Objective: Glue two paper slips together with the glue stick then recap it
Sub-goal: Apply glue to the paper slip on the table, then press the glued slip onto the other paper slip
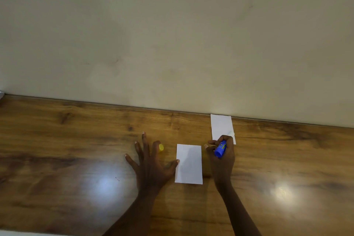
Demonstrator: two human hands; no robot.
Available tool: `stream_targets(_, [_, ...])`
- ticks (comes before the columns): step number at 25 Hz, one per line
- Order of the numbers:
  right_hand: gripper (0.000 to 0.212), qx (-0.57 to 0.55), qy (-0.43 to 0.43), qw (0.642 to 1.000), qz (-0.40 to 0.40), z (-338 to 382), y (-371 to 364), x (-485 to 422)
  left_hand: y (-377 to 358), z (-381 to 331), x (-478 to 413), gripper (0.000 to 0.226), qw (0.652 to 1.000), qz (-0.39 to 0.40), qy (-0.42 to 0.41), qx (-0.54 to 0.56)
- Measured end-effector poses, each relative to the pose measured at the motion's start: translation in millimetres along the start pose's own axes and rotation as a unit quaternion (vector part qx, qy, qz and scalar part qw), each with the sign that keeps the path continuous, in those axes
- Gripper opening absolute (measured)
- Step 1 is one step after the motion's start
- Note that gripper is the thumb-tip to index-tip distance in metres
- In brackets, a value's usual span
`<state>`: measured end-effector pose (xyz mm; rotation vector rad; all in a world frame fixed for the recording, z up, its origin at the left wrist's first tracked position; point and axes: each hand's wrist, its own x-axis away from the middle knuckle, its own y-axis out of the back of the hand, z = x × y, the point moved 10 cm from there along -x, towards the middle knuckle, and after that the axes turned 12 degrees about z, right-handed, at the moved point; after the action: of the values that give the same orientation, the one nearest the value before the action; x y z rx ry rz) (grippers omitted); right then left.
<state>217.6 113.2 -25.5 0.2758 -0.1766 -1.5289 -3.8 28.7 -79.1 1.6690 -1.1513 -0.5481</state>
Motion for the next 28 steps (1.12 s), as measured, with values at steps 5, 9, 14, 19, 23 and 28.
stream_targets(5, [0.036,0.096,-0.030,0.976,0.192,-1,-58,40,-6,0,-1,0.081,0.999,0.024,0.011,-0.023])
stream_targets(9, [0.021,0.158,-0.129,0.941,0.271,-40,-78,55,-7,-1,0,0.082,0.999,0.040,0.028,-0.010])
stream_targets(14, [0.020,0.230,-0.047,0.928,0.289,-19,-85,49,8,5,2,0.076,0.983,0.042,0.066,0.164])
stream_targets(19, [0.015,0.284,-0.040,0.918,0.273,-2,-77,59,24,37,-1,0.040,0.901,0.048,0.133,0.410])
stream_targets(23, [0.032,0.162,-0.051,0.942,0.288,10,-64,62,46,34,8,0.025,0.883,0.033,0.095,0.458])
stream_targets(28, [0.017,0.044,-0.003,0.980,0.192,28,-17,56,52,-8,17,0.027,0.893,0.035,0.041,0.447])
